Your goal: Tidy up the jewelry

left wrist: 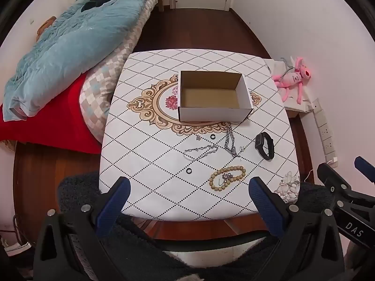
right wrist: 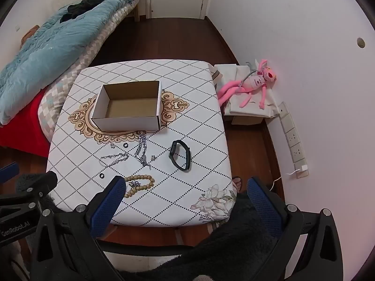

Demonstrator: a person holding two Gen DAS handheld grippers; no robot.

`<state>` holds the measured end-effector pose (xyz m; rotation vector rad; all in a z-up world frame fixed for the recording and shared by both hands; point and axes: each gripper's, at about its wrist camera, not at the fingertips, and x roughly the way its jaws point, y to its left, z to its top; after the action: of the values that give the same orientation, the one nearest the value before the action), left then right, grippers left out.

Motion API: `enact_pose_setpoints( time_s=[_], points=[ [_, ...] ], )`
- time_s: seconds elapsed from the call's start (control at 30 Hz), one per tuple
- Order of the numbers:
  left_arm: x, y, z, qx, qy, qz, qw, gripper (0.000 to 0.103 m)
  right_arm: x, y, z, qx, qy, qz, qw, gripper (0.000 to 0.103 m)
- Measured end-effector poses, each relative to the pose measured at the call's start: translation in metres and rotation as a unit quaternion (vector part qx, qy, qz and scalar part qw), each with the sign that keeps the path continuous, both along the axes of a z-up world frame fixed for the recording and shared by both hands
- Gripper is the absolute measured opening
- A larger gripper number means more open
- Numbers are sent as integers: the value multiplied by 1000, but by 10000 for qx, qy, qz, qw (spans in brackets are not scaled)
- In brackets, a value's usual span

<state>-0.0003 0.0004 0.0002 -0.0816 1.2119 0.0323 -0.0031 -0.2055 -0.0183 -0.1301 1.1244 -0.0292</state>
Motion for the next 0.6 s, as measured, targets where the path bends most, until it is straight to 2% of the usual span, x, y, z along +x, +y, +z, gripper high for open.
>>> enact_pose_setpoints(
  time_s=[0.6],
  points=[
    [-1, -4, 7, 36, -9, -5, 10000, 103, -3, 2, 0, 75, 75, 70, 9999, 103]
  ],
)
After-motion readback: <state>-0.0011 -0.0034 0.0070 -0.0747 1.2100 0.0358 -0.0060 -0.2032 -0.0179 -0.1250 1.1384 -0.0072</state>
